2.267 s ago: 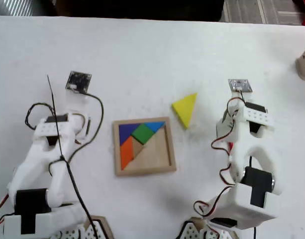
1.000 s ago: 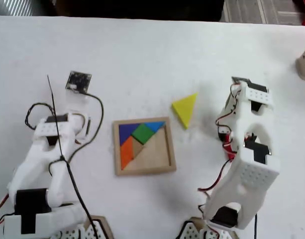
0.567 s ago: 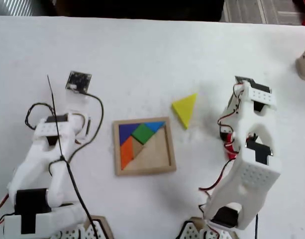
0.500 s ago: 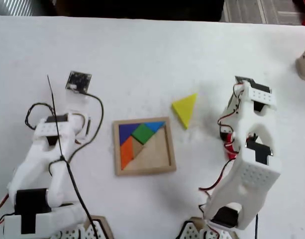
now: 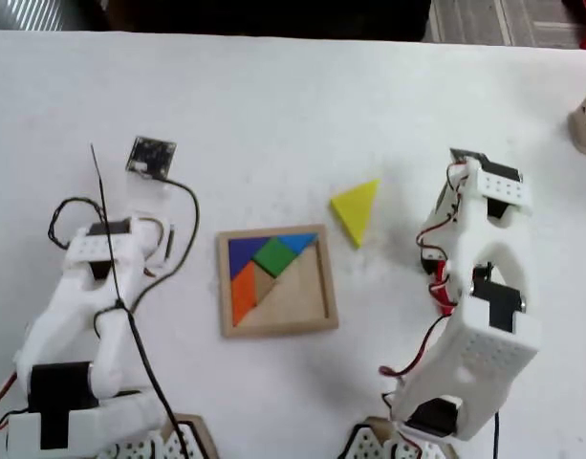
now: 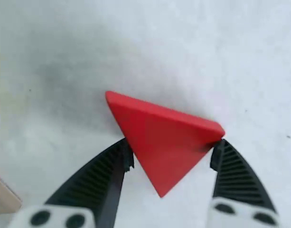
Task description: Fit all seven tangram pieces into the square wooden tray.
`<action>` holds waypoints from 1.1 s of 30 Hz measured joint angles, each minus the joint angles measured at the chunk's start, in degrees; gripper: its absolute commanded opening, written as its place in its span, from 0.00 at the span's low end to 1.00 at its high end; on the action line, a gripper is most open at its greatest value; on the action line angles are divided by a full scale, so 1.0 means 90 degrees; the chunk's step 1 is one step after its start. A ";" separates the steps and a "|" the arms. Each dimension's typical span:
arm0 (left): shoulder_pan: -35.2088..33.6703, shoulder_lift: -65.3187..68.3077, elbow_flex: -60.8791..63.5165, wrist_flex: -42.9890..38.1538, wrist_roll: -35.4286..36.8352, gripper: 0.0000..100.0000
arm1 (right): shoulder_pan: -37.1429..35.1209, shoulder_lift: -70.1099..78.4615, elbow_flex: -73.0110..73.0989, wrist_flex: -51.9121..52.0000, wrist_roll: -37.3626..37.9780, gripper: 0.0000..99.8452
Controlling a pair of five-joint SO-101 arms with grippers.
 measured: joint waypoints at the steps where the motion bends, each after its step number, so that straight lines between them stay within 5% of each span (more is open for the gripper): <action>1: 0.0000 0.0000 0.0000 0.0000 0.0000 0.02 | -0.0029 -0.0186 0.0147 0.0000 0.0000 0.24; 12: 0.0000 0.0000 0.0000 0.0000 0.0000 0.02 | -0.0449 -0.2510 0.1690 -0.0068 0.0000 0.24; 18: 0.0000 0.0000 0.0000 0.0000 0.0000 0.02 | 0.0254 -0.3604 0.2198 -0.0195 0.0039 0.24; 33: 0.0000 0.0000 0.0000 0.0000 0.0000 0.02 | 0.0967 -0.2227 0.1270 0.0078 0.2442 0.20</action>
